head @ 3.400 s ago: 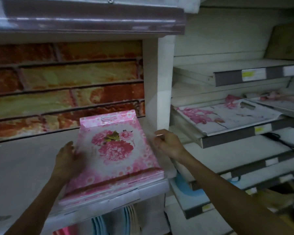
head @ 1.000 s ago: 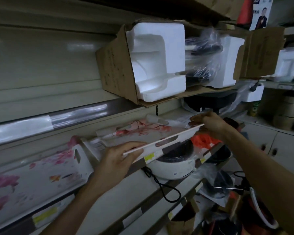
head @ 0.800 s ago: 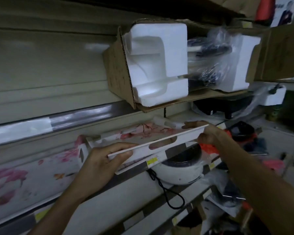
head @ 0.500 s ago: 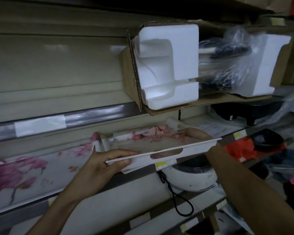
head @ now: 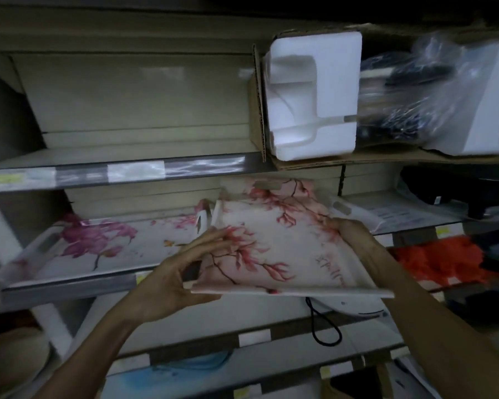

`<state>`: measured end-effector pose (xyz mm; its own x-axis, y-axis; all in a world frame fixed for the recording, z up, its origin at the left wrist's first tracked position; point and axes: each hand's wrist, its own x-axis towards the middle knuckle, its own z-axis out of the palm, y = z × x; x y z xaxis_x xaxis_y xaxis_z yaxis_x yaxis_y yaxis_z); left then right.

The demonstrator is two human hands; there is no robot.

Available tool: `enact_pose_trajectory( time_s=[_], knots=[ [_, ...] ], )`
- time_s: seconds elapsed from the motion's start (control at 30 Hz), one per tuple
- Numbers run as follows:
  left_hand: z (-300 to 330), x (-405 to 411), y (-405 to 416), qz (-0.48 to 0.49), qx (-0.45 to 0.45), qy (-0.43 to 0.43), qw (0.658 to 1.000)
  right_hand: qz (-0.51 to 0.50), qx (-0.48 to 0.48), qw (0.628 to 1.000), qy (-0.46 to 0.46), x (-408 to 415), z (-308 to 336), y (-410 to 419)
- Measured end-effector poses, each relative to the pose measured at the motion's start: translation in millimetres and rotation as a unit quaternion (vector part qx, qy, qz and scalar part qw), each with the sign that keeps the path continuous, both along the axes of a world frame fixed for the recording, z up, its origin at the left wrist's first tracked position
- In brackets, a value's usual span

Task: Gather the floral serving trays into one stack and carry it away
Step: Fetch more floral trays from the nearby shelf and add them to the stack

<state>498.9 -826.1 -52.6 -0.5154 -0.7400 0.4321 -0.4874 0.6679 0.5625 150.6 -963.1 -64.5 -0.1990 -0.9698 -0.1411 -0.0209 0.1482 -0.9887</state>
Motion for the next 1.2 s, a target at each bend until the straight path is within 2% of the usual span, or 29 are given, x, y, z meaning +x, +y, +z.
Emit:
enact_pose_trajectory(
  time_s=[0.07,0.1,0.17,0.23,0.3,0.37,0.47,0.53,0.6,0.67,0.93,1.2],
  knots=[
    [-12,13,10,0.024,0.046,-0.022,0.998,-0.006,-0.015,0.999,-0.03,3,-5,7],
    [-17,18,16,0.037,0.071,0.003,0.997,-0.005,-0.029,0.999,-0.039,6,-8,11],
    [-26,20,27,0.107,0.134,0.152,0.973,0.0,-0.049,0.997,-0.059,10,-14,17],
    [-32,15,33,0.221,0.172,0.315,0.907,0.01,-0.056,0.996,-0.074,18,-15,28],
    [-34,10,36,0.27,0.25,0.419,0.83,0.032,-0.06,0.993,-0.092,30,-16,39],
    [-31,4,42,0.261,0.319,0.443,0.796,0.052,-0.061,0.991,-0.111,42,-18,47],
    [-25,1,60,0.246,0.359,0.484,0.759,0.091,-0.061,0.986,-0.123,68,-19,57],
    [-28,4,72,0.25,0.336,0.482,0.77,0.112,-0.068,0.985,-0.116,86,-20,61],
    [-37,16,83,0.298,0.265,0.444,0.803,0.132,-0.08,0.981,-0.114,105,-22,68],
    [-43,29,97,0.345,0.208,0.411,0.818,0.152,-0.09,0.978,-0.106,124,-26,74],
    [-52,96,151,0.475,0.142,0.338,0.8,0.21,-0.094,0.968,-0.097,208,-24,97],
    [-59,167,225,0.506,0.117,0.374,0.768,0.285,-0.103,0.95,-0.078,309,-20,140]
  ],
)
